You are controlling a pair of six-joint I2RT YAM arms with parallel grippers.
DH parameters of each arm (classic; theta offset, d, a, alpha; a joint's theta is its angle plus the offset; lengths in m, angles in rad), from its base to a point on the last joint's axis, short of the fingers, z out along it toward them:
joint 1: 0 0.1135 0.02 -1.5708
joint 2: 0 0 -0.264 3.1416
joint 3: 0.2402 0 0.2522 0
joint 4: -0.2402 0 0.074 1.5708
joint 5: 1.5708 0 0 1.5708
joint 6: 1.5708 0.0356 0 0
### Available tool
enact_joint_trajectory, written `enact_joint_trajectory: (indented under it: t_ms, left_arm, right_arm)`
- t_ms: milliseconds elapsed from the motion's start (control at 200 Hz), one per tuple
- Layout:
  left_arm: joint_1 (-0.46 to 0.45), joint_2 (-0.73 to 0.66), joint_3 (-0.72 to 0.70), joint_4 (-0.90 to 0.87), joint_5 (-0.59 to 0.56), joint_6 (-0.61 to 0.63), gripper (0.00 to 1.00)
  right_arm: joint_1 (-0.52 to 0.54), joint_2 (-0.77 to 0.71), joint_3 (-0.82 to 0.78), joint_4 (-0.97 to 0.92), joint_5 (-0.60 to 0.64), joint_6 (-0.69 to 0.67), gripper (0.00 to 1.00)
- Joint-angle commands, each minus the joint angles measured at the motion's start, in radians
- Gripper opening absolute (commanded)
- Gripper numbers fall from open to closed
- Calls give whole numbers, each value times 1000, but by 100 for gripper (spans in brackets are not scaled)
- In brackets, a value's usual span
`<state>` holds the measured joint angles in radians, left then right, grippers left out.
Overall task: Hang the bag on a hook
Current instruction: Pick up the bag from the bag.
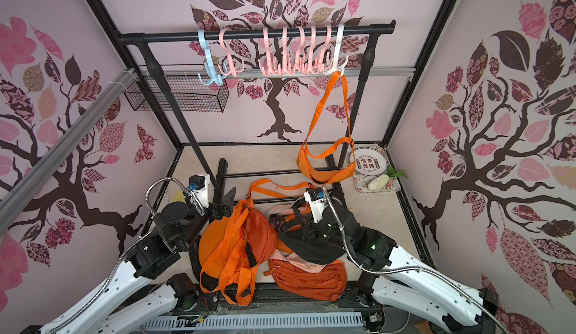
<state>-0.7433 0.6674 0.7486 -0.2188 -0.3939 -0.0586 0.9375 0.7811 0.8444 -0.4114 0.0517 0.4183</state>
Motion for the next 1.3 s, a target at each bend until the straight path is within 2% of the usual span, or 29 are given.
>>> enact_joint_trajectory:
  t_ms: [0, 190, 305, 420, 525, 710, 865, 1095, 1295]
  left_arm:
    - [-5, -7, -19, 66, 212, 31, 97]
    - [-11, 65, 42, 74, 457, 0, 96]
    - [-19, 130, 83, 85, 551, -4, 96]
    - [-21, 193, 137, 95, 642, -10, 96]
    - [-40, 252, 181, 97, 750, -2, 96]
    - [-59, 304, 147, 196, 859, -53, 96]
    - [-61, 303, 129, 218, 963, -108, 96]
    - [-61, 220, 71, 231, 1055, -189, 98]
    - [-81, 276, 48, 276, 1136, -276, 97]
  right_arm:
    - [5, 23, 131, -97, -59, -79, 0]
    - [5, 72, 342, -145, -156, -137, 0]
    - [5, 116, 432, -154, -305, -142, 0]
    - [4, 134, 473, -131, -456, -123, 0]
    - [5, 132, 488, -120, -532, -111, 0]
    - [5, 114, 495, -111, -670, -95, 0]
    - [5, 92, 487, -136, -661, -112, 0]
    - [5, 95, 471, -192, -538, -142, 0]
    - [4, 152, 496, -158, -545, -147, 0]
